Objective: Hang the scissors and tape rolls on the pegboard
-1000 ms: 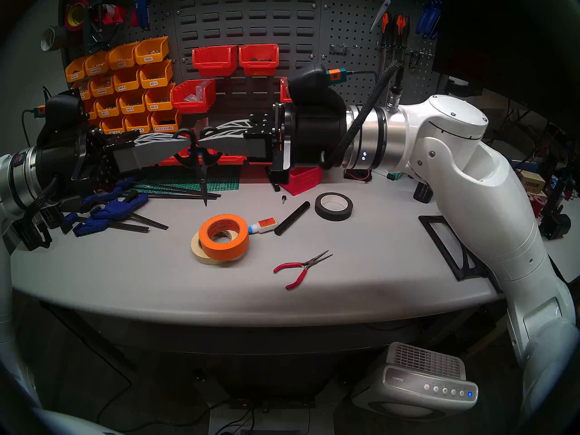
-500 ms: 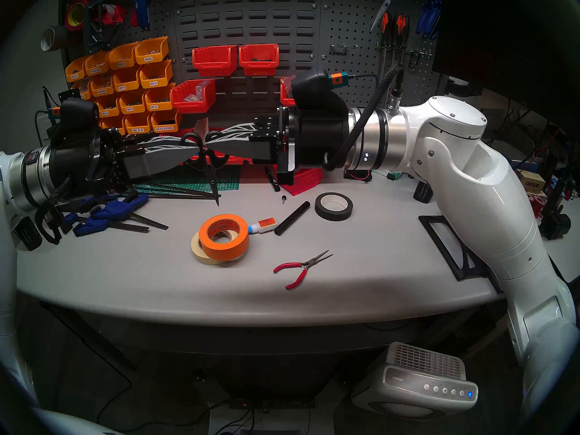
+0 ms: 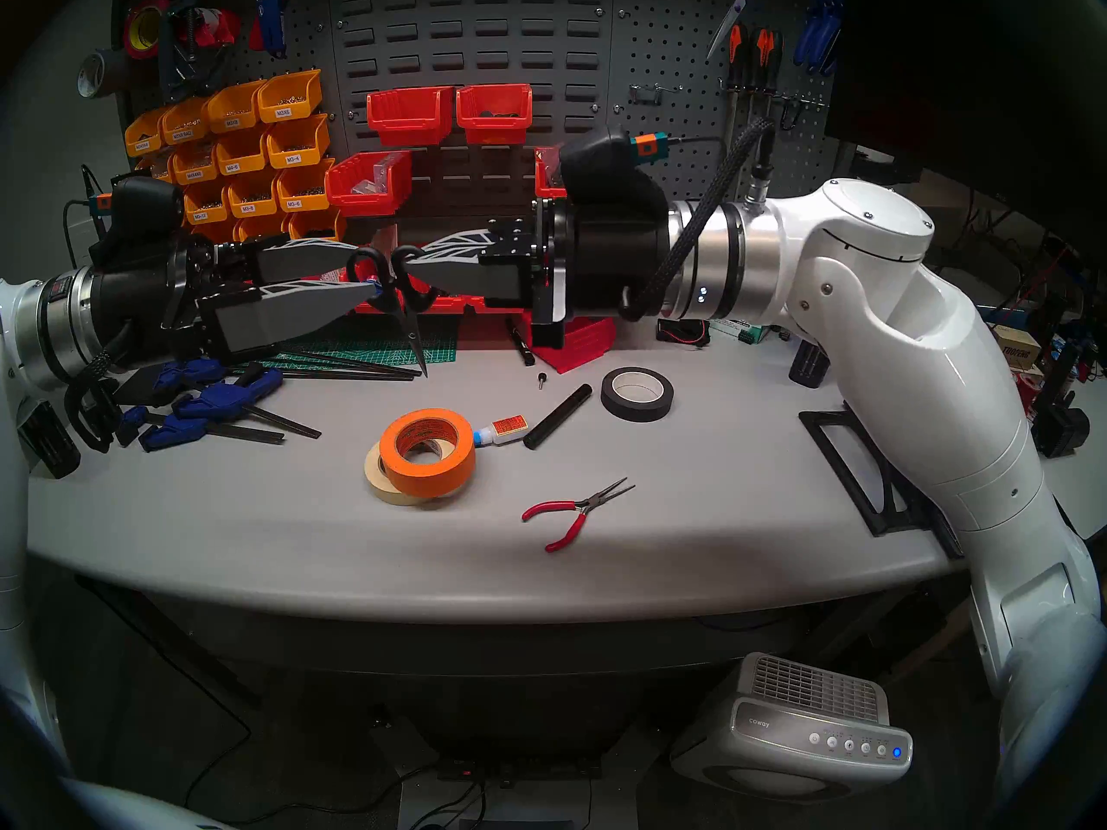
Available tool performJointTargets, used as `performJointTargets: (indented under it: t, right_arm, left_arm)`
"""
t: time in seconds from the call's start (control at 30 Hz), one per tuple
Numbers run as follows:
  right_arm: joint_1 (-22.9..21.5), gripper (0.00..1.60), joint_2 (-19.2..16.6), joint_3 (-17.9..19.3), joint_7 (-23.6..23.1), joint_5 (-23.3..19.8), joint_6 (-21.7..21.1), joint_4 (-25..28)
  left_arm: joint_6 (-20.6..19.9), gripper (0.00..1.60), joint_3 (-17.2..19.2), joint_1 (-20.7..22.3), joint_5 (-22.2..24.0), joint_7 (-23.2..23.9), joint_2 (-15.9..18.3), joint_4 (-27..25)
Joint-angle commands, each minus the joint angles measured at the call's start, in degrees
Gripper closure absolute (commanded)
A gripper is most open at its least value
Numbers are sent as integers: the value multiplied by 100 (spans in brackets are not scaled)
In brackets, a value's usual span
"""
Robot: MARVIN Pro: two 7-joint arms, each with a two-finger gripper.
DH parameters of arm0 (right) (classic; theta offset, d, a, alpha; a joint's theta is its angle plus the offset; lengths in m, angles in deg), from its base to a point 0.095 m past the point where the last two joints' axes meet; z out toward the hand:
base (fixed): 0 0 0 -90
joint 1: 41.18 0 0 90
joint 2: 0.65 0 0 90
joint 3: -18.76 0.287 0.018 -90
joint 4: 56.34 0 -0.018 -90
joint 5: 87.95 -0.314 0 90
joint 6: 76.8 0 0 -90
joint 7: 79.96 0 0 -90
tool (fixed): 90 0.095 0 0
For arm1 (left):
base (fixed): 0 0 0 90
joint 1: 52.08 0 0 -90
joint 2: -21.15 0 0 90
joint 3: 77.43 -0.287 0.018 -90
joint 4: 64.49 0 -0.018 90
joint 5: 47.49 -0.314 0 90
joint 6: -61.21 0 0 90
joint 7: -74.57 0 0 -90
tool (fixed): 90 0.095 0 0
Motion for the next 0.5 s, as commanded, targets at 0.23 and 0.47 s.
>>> performJointTargets:
  t: [0.23, 0.47]
  right_arm:
    - [-123, 160, -129, 256, 217, -138, -179, 220]
    - [-135, 160, -71, 303, 446, -177, -310, 236]
  left_arm:
    - [685, 0, 1379, -574, -652, -199, -799, -252]
    - [1405, 0, 1759, -1274, -1159, -234, -1297, -667]
